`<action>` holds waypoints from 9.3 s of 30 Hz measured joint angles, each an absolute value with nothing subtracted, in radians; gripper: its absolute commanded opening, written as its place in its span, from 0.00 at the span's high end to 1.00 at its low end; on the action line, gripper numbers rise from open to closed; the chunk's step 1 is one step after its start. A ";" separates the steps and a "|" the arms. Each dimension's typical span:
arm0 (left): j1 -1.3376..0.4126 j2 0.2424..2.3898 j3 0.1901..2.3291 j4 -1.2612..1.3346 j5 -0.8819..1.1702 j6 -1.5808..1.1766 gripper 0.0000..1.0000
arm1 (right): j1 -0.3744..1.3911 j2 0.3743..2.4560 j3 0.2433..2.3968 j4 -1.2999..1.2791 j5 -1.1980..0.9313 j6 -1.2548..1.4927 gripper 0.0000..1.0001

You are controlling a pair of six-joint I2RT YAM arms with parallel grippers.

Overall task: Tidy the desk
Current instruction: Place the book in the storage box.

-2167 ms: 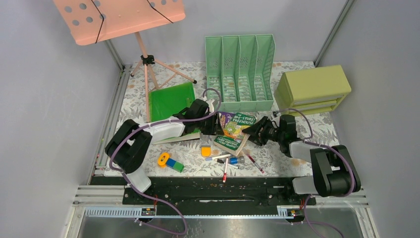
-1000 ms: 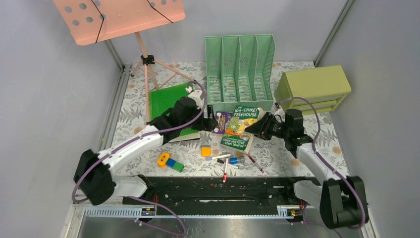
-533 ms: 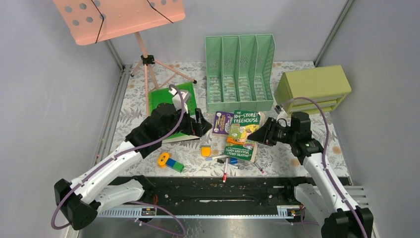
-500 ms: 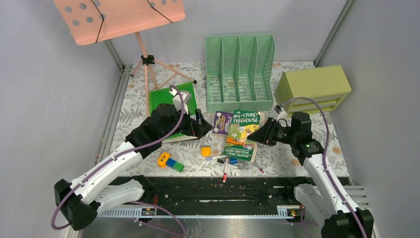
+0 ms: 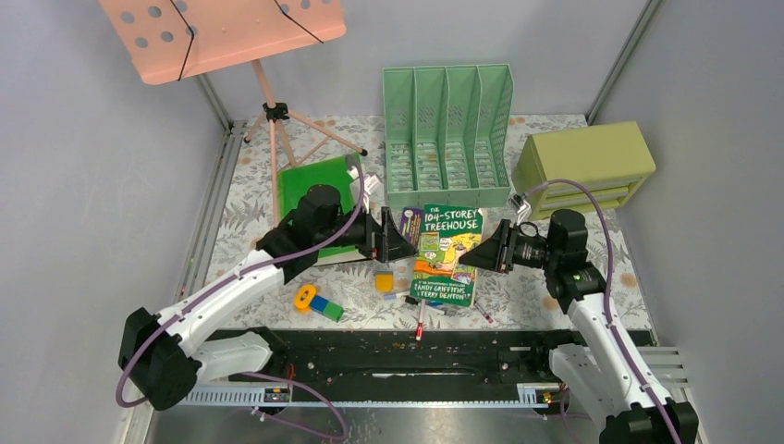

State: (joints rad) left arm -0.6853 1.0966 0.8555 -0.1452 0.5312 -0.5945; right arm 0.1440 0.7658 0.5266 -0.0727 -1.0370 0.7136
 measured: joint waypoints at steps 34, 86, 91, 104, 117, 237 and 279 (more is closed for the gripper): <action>-0.622 1.383 1.071 0.105 0.980 -0.832 0.48 | 0.144 0.725 0.587 -0.117 -1.148 0.714 1.00; -0.726 1.491 1.419 -0.467 0.884 -0.408 1.00 | 0.149 0.743 0.654 -0.412 -1.135 0.494 1.00; -0.727 1.480 1.419 -0.477 0.868 -0.391 1.00 | 0.153 0.746 0.676 -0.434 -1.116 0.480 1.00; -0.738 1.409 1.451 -0.525 0.788 -0.318 0.99 | 0.159 0.716 0.687 -0.267 -1.151 0.562 1.00; -0.736 1.367 1.410 -0.564 0.778 -0.257 1.00 | 0.162 0.745 0.689 -0.282 -1.109 0.550 0.26; -0.638 1.730 1.694 -0.246 -0.529 -0.412 1.00 | 0.152 0.505 0.591 -0.648 -0.295 0.521 0.01; -0.620 1.973 1.733 -0.142 -0.550 -0.390 1.00 | 0.152 0.515 0.591 -0.668 -0.274 0.516 0.01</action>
State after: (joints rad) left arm -0.6201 1.9728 1.7332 -0.1421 -0.5503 -0.3897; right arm 0.1520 0.5152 0.5911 -0.6682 -0.2737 0.5163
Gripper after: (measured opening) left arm 0.273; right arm 0.993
